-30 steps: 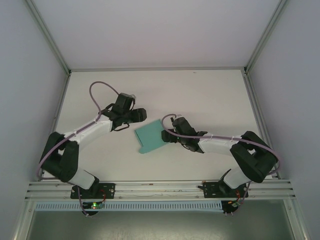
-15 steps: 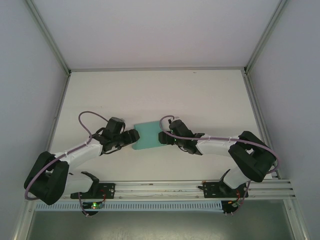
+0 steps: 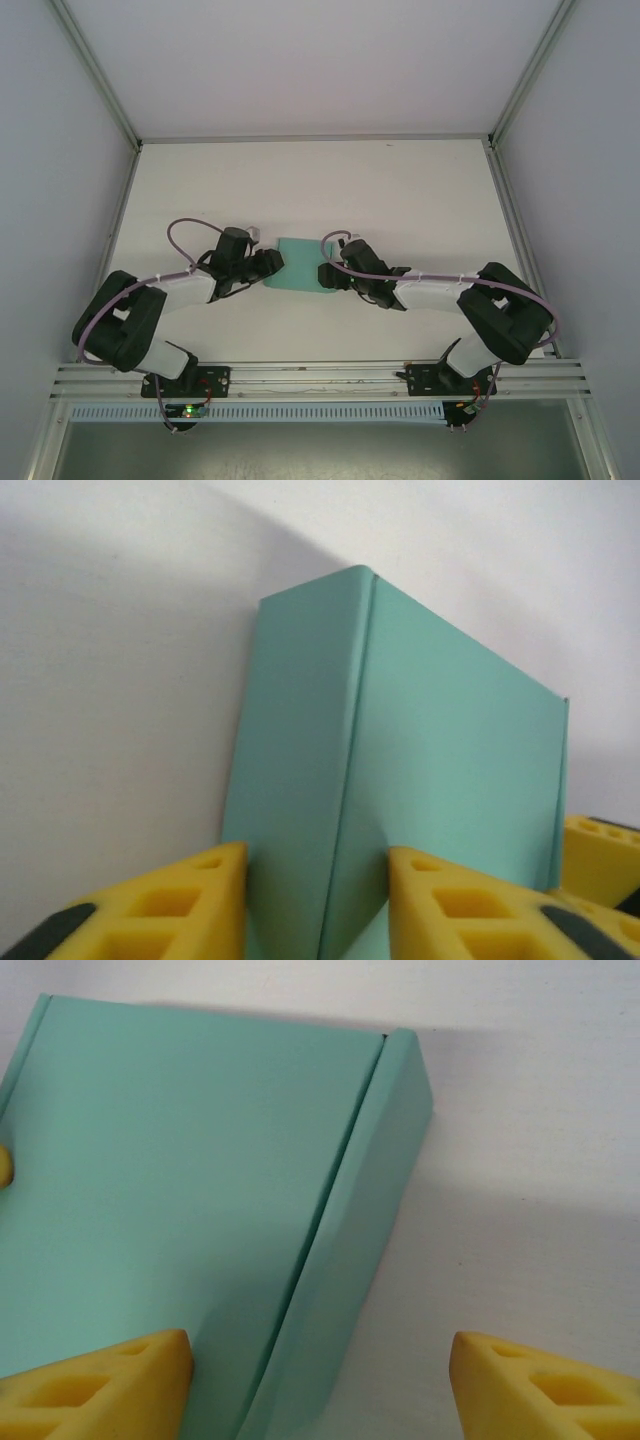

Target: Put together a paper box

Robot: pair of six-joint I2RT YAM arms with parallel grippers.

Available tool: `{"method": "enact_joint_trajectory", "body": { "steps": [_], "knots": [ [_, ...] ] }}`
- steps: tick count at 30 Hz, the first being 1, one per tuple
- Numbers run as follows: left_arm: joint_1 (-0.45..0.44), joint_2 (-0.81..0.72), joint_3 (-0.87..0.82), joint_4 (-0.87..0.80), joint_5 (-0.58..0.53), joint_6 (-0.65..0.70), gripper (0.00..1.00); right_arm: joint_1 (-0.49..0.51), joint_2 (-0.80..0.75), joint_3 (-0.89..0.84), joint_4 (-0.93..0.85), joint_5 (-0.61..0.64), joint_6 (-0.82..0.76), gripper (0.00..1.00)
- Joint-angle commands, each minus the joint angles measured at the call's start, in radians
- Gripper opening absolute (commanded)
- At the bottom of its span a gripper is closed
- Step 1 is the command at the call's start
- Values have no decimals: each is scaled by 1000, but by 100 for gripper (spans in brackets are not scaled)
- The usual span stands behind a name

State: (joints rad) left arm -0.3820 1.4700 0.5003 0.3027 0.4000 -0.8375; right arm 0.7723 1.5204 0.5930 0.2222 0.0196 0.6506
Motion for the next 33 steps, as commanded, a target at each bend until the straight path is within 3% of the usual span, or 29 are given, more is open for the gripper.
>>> {"method": "enact_joint_trajectory", "body": {
  "steps": [1, 8, 15, 22, 28, 31, 33],
  "knots": [
    [23, 47, -40, 105, 45, 3, 24, -23, -20, -30, -53, -49, -25, 72],
    [114, 138, -108, 258, 180, -83, 18, -76, -141, -31, -8, -137, 39, 94],
    [164, 233, -149, 488, 296, -189, 11, -166, -149, -15, 20, -249, 106, 99],
    [173, 296, -147, 564, 348, -206, 11, -233, 10, 60, 152, -445, 176, 98],
    [173, 260, -144, 486, 329, -155, 12, -242, 210, 154, 336, -606, 273, 84],
    [173, 225, -130, 418, 318, -116, 13, -244, 255, 151, 472, -652, 347, 70],
    [174, 196, -119, 376, 315, -87, 15, -248, 258, 138, 514, -663, 372, 55]
  ]
}}
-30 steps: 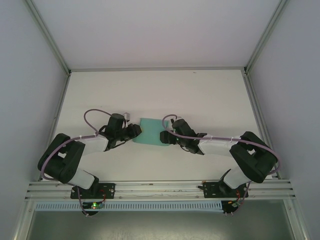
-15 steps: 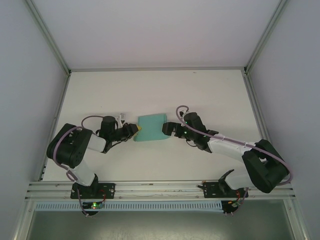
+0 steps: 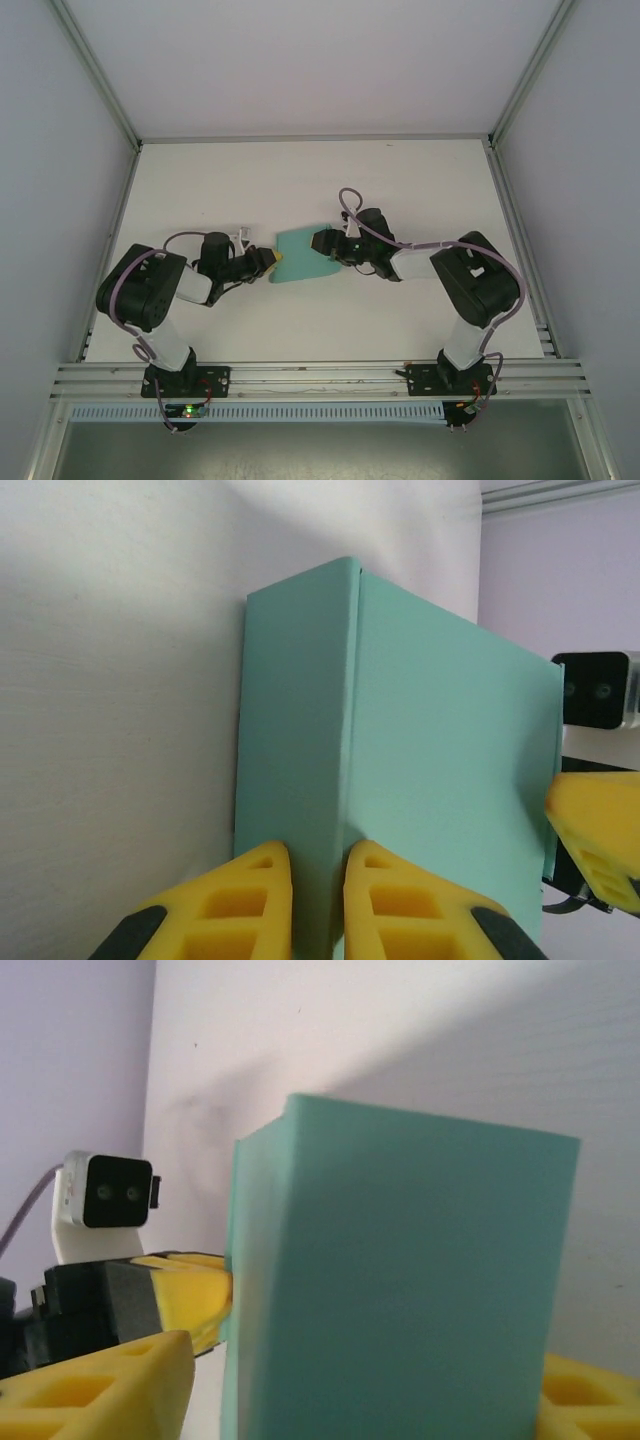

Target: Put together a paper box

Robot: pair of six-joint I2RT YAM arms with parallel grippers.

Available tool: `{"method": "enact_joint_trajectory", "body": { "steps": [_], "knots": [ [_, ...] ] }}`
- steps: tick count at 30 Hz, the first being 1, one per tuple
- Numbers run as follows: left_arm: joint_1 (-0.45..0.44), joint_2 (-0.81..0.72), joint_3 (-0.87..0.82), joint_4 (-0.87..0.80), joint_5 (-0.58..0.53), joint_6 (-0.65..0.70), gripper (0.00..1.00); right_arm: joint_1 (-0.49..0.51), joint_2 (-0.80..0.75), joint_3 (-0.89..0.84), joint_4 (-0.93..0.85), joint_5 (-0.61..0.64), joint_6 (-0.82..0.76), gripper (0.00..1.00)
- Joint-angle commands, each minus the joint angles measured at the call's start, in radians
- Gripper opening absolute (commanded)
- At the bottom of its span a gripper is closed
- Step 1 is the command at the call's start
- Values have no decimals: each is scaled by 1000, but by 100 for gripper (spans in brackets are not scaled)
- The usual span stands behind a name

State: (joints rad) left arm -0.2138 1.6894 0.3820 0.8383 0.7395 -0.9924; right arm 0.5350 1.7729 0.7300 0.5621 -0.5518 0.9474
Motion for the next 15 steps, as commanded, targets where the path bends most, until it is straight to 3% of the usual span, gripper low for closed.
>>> {"method": "enact_joint_trajectory", "body": {
  "steps": [1, 3, 6, 7, 8, 9, 10, 13, 15],
  "knots": [
    [4, -41, 7, -179, -29, 79, 16, -11, -2, -4, 177, -97, 78, 49],
    [5, -80, 31, -230, -33, 109, 22, -16, -25, -19, 174, -98, 78, 39],
    [2, -157, 82, -333, -43, 161, 32, -24, -64, -41, 159, -97, 77, 38],
    [1, -191, 95, -364, -49, 179, 47, -26, -79, -48, 148, -95, 77, 38],
    [-3, -235, 116, -407, -59, 210, 73, -31, -93, -57, 133, -91, 79, 38],
    [-9, -281, 142, -471, -81, 250, 91, -34, -107, -64, 120, -85, 86, 38],
    [-24, -331, 176, -557, -117, 312, 100, -40, -124, -71, 104, -79, 94, 38],
    [-152, -487, 302, -880, -414, 595, 100, -60, -172, -67, -25, -66, 146, 38],
    [-272, -565, 327, -956, -626, 771, 100, -88, -202, -30, -234, -80, 179, 39]
  ]
}}
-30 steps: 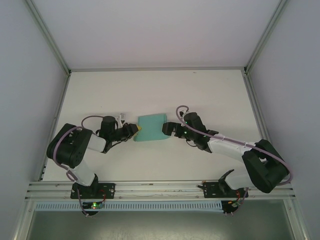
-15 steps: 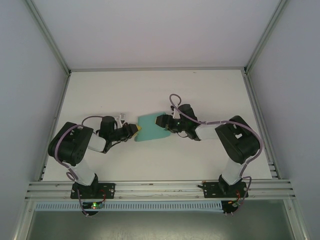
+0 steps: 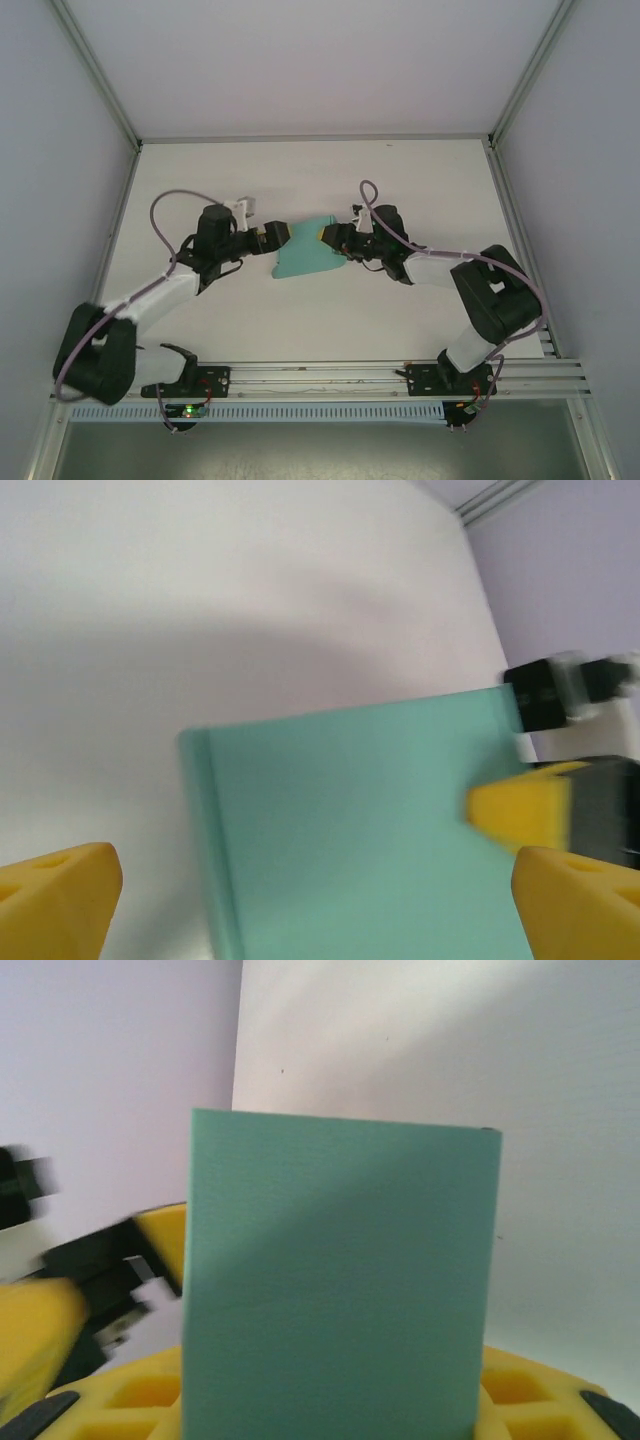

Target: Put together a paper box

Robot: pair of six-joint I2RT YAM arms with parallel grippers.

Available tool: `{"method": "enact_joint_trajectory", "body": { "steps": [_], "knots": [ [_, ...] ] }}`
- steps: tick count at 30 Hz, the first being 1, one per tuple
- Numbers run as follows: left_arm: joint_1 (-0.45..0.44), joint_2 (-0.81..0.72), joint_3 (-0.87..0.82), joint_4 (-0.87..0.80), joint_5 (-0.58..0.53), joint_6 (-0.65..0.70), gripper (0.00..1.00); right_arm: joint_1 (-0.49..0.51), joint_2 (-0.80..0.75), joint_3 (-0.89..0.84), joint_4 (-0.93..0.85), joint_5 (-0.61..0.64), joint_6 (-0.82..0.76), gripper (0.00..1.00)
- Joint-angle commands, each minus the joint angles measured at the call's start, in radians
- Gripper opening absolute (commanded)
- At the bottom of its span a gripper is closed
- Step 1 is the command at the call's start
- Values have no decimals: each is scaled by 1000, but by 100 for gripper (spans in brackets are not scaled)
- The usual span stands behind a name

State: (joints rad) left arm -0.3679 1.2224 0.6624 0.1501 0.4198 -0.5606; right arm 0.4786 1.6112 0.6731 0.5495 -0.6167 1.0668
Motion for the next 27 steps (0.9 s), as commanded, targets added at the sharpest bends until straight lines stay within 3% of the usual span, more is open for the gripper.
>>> {"method": "enact_joint_trajectory", "body": {
  "steps": [1, 5, 7, 9, 12, 17, 24, 27],
  "knots": [
    [-154, -129, 47, -278, -343, 409, 100, -45, -52, 44, -312, -38, 64, 38],
    [-242, -193, 35, -271, -322, 628, 100, -87, -142, 66, -495, -137, 89, 42],
    [-322, -176, 63, -306, -400, 717, 100, -123, -183, 91, -625, -178, 84, 43],
    [-396, -150, 103, -350, -434, 785, 100, -176, -208, 130, -801, -230, 76, 42],
    [-462, -138, 143, -378, -389, 832, 100, -227, -255, 145, -912, -275, 80, 42],
    [-541, -148, 113, -261, -331, 926, 100, -281, -268, 119, -909, -307, 149, 39],
    [-585, 65, 178, -239, -530, 1076, 100, -282, -239, 125, -878, -354, 193, 40],
    [-602, 152, 232, -258, -543, 1108, 100, -281, -232, 141, -875, -366, 199, 40]
  ]
}}
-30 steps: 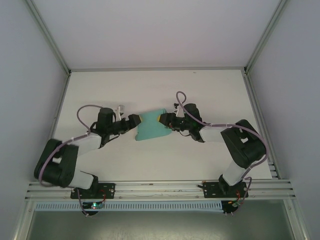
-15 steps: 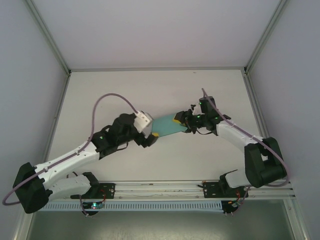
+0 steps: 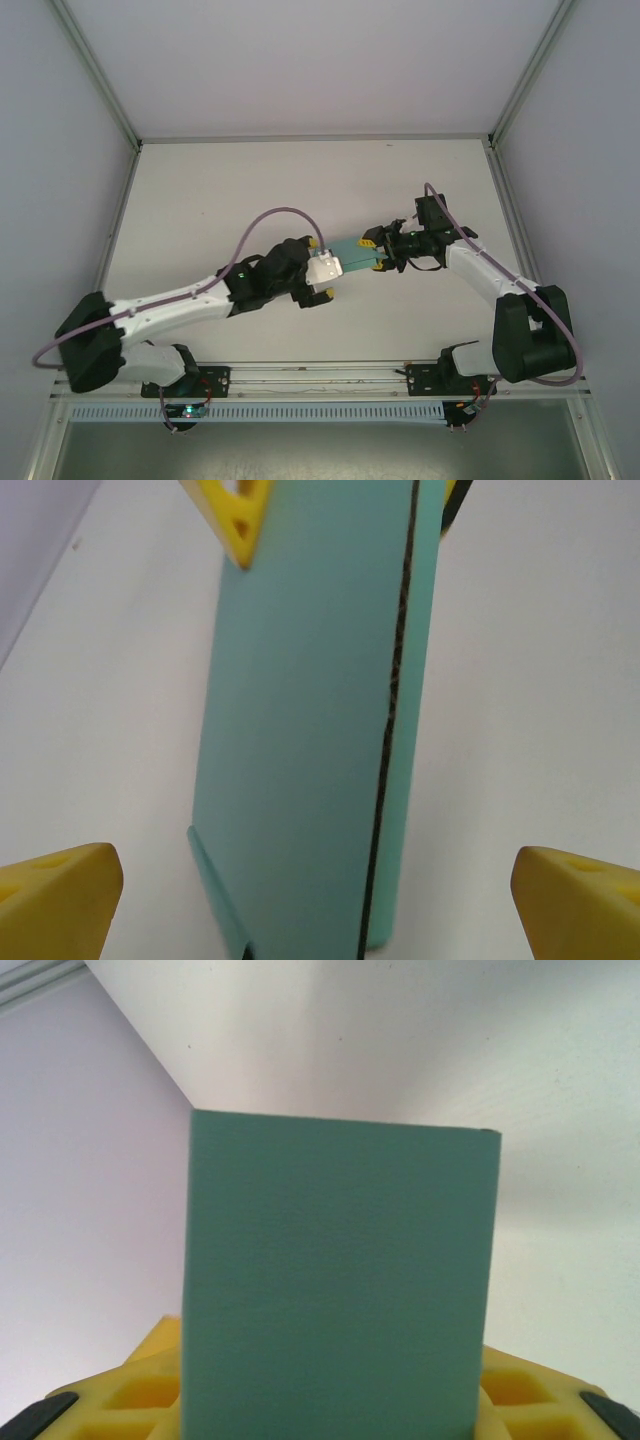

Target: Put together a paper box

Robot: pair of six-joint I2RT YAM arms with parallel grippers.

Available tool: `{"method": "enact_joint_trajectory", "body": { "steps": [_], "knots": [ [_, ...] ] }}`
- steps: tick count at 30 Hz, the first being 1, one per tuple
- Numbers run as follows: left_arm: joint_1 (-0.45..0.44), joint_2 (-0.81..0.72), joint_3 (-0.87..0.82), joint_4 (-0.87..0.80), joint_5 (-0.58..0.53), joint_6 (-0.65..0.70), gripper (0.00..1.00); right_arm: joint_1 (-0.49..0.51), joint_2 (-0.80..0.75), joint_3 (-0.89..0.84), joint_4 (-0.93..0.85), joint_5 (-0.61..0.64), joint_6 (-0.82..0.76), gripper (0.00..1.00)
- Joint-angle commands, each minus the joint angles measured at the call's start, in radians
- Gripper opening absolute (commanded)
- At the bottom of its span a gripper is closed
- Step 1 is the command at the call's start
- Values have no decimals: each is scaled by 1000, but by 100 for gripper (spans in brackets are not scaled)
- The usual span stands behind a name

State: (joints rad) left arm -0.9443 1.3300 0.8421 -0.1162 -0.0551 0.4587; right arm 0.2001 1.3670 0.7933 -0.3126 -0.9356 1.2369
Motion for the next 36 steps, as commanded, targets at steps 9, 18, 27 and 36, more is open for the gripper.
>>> {"method": "enact_joint_trajectory", "body": {
  "steps": [9, 18, 27, 36],
  "knots": [
    [-33, 153, 81, 122, -188, 114, 89, 5, 61, 7, -63, -114, -17, 40],
    [-33, 200, 106, 118, -193, 132, 63, 44, 55, -2, -38, -131, 12, 43],
    [-30, 131, 94, 84, -163, 113, 52, 17, -21, -2, 1, -68, 22, 99],
    [49, 69, 98, -110, -64, 3, 42, -78, -196, 36, -28, 229, -138, 99]
  ]
}}
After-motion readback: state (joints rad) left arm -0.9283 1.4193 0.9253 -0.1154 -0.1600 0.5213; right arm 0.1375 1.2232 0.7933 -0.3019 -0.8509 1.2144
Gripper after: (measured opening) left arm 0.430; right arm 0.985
